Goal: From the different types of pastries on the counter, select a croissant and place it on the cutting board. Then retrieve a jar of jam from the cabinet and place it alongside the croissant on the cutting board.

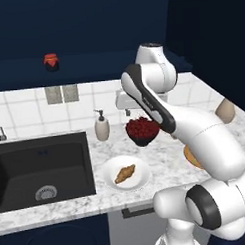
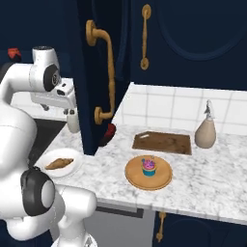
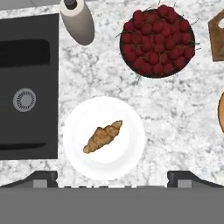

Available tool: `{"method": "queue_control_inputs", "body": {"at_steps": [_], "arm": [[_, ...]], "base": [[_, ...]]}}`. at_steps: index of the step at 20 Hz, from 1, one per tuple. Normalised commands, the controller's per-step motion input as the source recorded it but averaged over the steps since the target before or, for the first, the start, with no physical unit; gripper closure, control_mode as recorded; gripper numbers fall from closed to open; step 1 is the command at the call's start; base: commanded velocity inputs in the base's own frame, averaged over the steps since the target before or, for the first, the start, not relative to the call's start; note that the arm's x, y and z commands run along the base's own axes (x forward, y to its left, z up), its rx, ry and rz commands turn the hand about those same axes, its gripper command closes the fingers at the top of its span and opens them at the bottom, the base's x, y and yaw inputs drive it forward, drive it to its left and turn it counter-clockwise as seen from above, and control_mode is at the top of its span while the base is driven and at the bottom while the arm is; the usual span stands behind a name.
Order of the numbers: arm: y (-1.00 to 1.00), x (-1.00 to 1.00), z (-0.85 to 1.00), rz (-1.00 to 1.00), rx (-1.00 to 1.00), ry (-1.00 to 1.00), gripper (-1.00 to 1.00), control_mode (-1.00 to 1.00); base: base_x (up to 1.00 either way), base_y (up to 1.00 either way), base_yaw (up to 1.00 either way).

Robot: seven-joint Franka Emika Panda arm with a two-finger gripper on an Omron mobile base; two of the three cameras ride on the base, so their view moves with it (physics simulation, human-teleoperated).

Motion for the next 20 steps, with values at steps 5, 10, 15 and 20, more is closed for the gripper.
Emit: {"method": "queue_control_inputs", "body": {"at_steps": [5, 10, 15, 20], "arm": [[0.0, 0.0, 0.0, 0.0, 0.0, 0.0, -1.0, 1.0], [0.0, 0.0, 0.0, 0.0, 0.0, 0.0, -1.0, 1.0], [0.0, 0.0, 0.0, 0.0, 0.0, 0.0, -1.0, 1.0], [0.0, 0.0, 0.0, 0.0, 0.0, 0.0, -1.0, 1.0]], "base": [[0.13, 1.0, -0.12], [0.29, 0.55, -0.01], [0.82, 0.47, -0.04], [1.0, 0.53, -0.06]]}}
